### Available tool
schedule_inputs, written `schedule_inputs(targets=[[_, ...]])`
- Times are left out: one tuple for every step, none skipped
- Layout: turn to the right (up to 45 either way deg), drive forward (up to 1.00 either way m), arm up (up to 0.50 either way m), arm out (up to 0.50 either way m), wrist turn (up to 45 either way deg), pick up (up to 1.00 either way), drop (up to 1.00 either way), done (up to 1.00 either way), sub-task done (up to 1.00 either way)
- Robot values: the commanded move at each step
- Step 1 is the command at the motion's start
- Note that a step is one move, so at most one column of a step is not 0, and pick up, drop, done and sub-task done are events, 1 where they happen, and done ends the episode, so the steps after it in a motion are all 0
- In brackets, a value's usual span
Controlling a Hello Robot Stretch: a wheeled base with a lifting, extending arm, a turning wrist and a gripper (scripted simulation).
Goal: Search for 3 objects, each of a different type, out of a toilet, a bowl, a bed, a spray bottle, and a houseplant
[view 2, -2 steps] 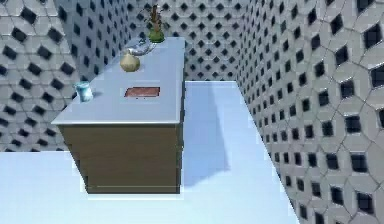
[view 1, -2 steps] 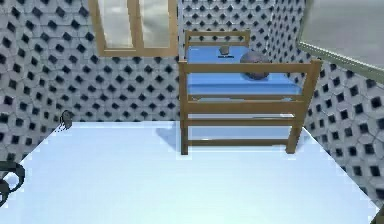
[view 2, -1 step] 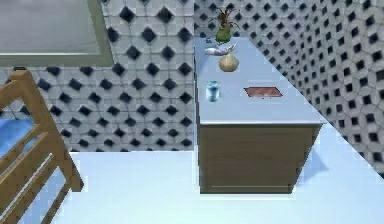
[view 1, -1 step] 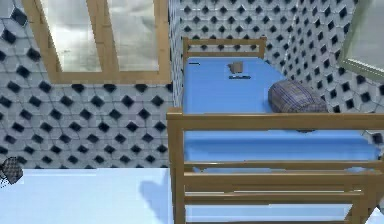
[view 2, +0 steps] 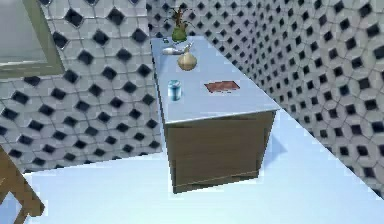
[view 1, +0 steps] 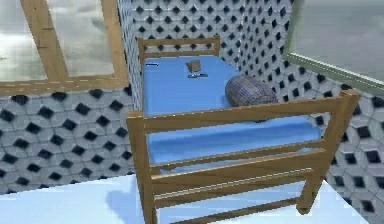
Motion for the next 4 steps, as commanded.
schedule_inputs(targets=[[0.0, 0.00, 0.00, 0.00, 0.0, 0.00, 0.00, 0.00, 1.00], [-45.0, 0.00, 0.00, 0.00, 0.0, 0.00, 0.00, 0.00, 0.00], [-45.0, 0.00, 0.00, 0.00, 0.0, 0.00, 0.00, 0.00, 0.00], [-45.0, 0.00, 0.00, 0.00, 0.0, 0.00, 0.00, 0.00, 0.00]])
